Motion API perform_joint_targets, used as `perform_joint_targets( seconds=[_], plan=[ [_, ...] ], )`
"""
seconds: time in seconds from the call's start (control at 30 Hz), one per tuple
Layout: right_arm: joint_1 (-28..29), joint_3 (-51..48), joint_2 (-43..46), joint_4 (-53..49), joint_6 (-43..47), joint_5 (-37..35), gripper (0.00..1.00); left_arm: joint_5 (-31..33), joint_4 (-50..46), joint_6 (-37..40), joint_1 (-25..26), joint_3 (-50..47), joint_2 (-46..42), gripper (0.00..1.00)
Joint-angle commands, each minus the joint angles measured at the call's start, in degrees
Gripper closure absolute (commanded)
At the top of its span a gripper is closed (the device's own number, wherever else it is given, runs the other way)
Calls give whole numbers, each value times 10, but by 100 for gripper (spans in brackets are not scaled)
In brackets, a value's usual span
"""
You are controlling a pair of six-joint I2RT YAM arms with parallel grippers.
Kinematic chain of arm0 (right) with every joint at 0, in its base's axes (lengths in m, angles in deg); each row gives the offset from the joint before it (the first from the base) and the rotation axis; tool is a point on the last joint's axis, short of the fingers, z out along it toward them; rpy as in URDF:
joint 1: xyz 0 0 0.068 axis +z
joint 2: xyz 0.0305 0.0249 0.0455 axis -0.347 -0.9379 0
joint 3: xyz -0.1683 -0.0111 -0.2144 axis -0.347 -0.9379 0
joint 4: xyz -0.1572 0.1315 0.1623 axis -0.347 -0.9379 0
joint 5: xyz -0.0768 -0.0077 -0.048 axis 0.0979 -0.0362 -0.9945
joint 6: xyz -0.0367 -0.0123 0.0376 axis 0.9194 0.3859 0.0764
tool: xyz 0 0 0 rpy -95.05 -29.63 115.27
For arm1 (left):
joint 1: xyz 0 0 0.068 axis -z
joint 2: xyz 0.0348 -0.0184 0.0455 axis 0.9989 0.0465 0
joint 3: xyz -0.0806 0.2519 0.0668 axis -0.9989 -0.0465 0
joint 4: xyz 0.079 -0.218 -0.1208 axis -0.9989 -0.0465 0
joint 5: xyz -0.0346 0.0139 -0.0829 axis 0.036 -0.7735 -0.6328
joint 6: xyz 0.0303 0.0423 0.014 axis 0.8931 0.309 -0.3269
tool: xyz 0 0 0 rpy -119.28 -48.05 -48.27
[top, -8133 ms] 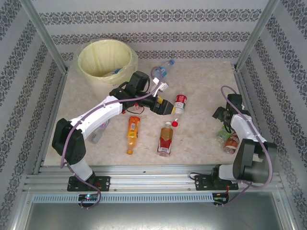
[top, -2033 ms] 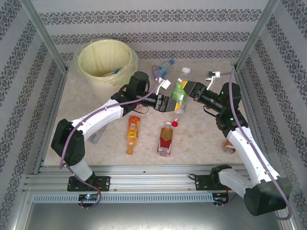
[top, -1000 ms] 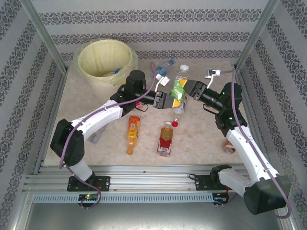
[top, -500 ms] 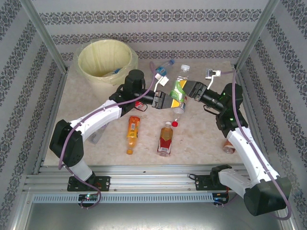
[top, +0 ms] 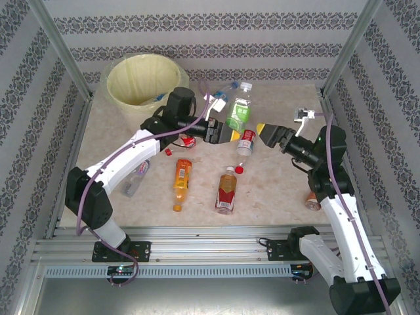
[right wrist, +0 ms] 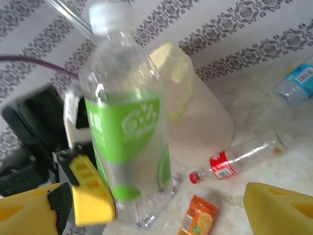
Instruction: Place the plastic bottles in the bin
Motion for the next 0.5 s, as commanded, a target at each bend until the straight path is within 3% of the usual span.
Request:
perform_joint_targets(
  seconds=[0.0, 0.17, 0.3, 0.47],
  plan=[
    [-2, 24, 22, -82, 75, -25, 10, 108, -148, 117, -7, 61, -30, 54],
    [-2, 32, 33, -121, 107, -33, 10, 247, -259, 173, -7, 147, -14, 54],
    [-2, 31, 43, -135, 124, -35, 10, 384, -360, 211, -7, 250, 25, 54],
    [-2, 24, 51, -140, 132, -36, 10, 509, -466, 241, -9, 383, 83, 54]
  ],
)
